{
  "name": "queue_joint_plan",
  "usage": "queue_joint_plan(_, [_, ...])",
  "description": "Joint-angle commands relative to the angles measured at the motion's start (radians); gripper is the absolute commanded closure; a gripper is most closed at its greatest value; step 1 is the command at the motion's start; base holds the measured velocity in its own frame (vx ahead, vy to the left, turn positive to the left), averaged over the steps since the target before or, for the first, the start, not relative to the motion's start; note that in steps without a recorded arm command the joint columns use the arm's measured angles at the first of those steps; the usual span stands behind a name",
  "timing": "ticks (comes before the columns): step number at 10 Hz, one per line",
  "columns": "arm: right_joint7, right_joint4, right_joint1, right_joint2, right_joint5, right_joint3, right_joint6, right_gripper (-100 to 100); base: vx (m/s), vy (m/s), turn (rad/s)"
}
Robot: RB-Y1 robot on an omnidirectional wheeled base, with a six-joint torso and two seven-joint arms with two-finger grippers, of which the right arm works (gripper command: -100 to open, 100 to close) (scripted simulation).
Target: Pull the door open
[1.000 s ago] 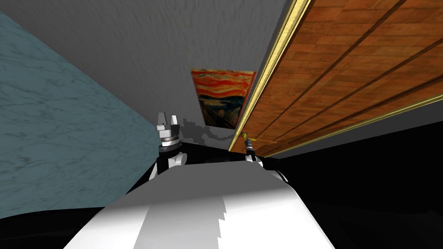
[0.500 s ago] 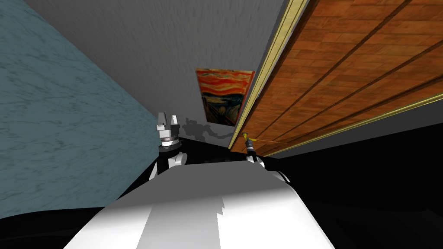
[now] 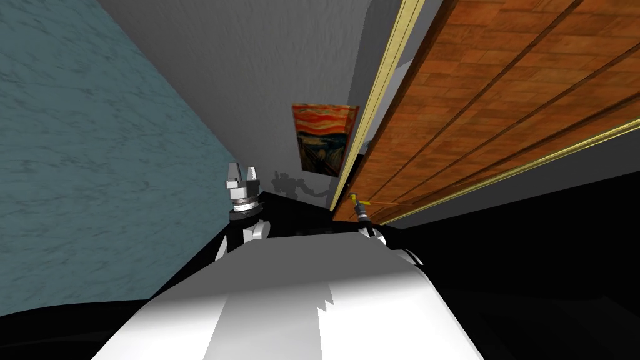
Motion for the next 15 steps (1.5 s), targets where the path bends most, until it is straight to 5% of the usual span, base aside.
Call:
queue_joint_plan(1, [0.0, 0.0, 0.0, 0.0, 0.0, 0.0, 0.0, 100, -0.094, -0.036, 0.035])
queue_joint_plan(9, [-0.079, -0.005, 0.064, -0.057, 0.037, 0.055, -0.093, 100, -0.19, -0.057, 0.118])
queue_joint_plan(11, [-0.08, -0.011, 0.067, -0.057, 0.038, 0.057, -0.091, 100, -0.168, -0.043, 0.09])
queue_joint_plan(12, [-0.095, 0.0, 0.088, -0.069, 0.042, 0.065, -0.128, 100, -0.172, -0.041, 0.167])
queue_joint_plan(14, [-0.095, 0.0, 0.088, -0.069, 0.042, 0.065, -0.128, 100, -0.144, -0.05, 0.086])
queue_joint_plan(15, [-0.109, 0.01, 0.109, -0.084, 0.045, 0.072, -0.166, 100, -0.154, -0.059, 0.253])
